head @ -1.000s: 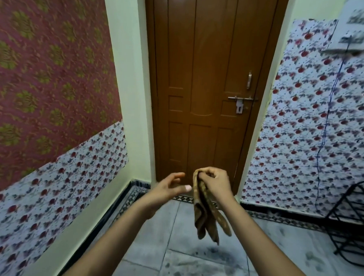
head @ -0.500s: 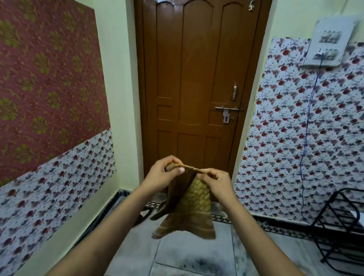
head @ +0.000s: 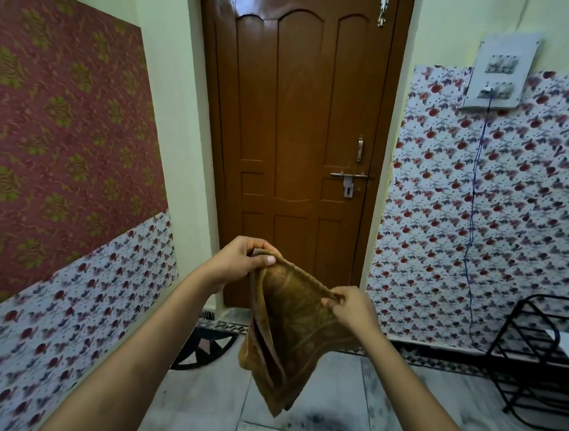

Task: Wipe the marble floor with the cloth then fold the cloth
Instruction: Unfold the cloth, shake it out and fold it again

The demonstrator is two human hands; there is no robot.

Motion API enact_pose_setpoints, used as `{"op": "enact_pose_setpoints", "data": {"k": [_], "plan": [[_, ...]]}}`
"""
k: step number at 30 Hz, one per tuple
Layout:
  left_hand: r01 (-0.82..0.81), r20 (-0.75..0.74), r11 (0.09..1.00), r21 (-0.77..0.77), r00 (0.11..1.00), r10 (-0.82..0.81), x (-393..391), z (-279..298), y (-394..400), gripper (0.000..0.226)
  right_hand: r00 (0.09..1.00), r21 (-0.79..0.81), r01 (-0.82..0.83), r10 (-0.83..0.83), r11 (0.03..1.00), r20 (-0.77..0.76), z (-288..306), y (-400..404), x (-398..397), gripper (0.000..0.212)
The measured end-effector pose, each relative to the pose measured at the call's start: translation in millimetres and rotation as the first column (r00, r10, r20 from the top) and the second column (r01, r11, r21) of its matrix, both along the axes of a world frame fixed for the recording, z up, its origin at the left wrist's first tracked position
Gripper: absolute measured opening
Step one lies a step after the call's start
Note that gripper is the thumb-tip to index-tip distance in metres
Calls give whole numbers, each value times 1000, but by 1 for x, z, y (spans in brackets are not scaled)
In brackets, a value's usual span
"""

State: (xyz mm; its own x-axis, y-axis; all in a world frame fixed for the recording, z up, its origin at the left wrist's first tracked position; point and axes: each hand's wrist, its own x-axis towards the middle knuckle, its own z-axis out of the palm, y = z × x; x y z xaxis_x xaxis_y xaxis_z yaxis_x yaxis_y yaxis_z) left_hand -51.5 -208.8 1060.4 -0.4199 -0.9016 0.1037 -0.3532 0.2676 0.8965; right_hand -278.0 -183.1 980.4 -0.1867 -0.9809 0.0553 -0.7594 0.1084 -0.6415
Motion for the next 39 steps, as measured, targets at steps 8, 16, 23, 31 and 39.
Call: {"op": "enact_pose_setpoints", "data": {"k": [8,16,23,31,39], "plan": [[220,98,975,22,970,-221,-1,7,12,15,910,119,-32,-21,992,415,2,-1,0,25],[321,55,947,27,945,-322,-7,-7,29,10,666,-6,6,1,1000,746,9,2,9,19],[-72,-123,996,-49,990,66,3,-19,18,21,557,-71,-369,281,927,782,31,0,27,41],[-313,-293,948,59,903,316,7,-31,18,28,503,-132,-287,267,949,822,42,0,54,31],[-253,-355,963,94,895,270,10,-29,17,39,466,-203,-384,379,900,800,51,2,57,32]]}}
